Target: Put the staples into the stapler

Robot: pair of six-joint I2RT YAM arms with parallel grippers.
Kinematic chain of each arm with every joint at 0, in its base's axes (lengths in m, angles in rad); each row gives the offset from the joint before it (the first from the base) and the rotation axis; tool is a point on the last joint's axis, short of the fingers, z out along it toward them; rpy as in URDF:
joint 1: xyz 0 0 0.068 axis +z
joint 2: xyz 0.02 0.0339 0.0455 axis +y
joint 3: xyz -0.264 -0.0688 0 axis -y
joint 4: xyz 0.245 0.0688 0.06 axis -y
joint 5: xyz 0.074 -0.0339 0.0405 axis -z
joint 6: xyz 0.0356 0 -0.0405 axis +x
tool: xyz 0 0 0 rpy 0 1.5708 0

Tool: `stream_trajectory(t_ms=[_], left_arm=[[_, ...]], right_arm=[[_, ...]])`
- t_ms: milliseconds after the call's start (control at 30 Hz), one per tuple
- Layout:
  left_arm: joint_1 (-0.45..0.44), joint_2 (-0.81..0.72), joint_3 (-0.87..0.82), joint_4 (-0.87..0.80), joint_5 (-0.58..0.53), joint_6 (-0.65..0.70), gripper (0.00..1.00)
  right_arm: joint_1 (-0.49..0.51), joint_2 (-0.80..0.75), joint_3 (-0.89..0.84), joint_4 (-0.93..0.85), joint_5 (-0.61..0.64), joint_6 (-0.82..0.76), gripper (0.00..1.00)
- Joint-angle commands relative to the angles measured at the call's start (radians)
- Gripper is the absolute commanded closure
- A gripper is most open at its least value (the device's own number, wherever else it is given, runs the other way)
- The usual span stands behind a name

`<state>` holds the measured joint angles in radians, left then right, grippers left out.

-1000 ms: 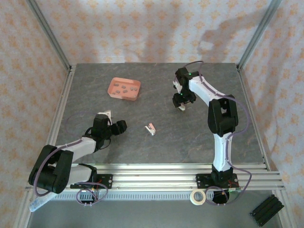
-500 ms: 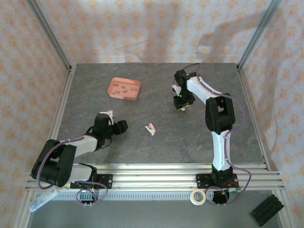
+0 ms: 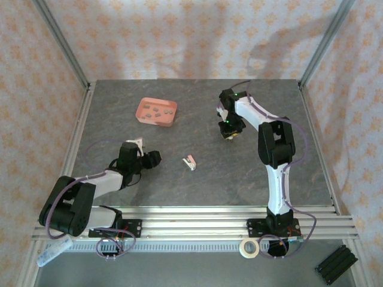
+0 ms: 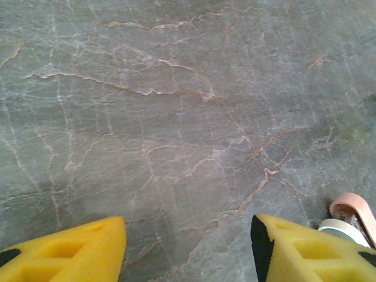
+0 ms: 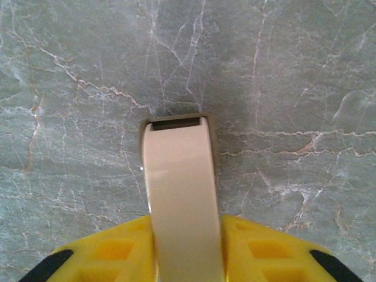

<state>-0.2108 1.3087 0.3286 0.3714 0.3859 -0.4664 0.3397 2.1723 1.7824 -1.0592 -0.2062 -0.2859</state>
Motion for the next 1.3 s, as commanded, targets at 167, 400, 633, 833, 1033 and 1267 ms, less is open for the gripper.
stream_trajectory(t_ms=[167, 400, 633, 833, 1033, 1267], left_arm=[[-0.066, -0.159, -0.005, 0.033, -0.052, 0.085, 0.49], [-0.23, -0.321, -0.041, 0.129, -0.119, 0.251, 0.49], [-0.349, -0.247, -0.074, 0.338, -0.106, 0.422, 0.49], [-0.372, -0.073, -0.038, 0.492, -0.056, 0.467, 0.48], [-0.383, 0.045, -0.016, 0.649, -0.022, 0.458, 0.48], [-0.396, 0.116, 0.005, 0.754, 0.019, 0.422, 0.47]], right_arm=[[0.005, -0.168, -0.034, 0.109, -0.147, 0.112, 0.78], [0.039, -0.41, -0.299, 0.463, -0.509, 0.394, 0.91], [0.137, -0.466, -0.411, 0.58, -0.753, 0.481, 1.0], [0.194, -0.473, -0.413, 0.527, -0.786, 0.43, 1.0], [0.197, -0.497, -0.442, 0.5, -0.787, 0.414, 1.0], [0.196, -0.499, -0.449, 0.499, -0.754, 0.421, 1.0]])
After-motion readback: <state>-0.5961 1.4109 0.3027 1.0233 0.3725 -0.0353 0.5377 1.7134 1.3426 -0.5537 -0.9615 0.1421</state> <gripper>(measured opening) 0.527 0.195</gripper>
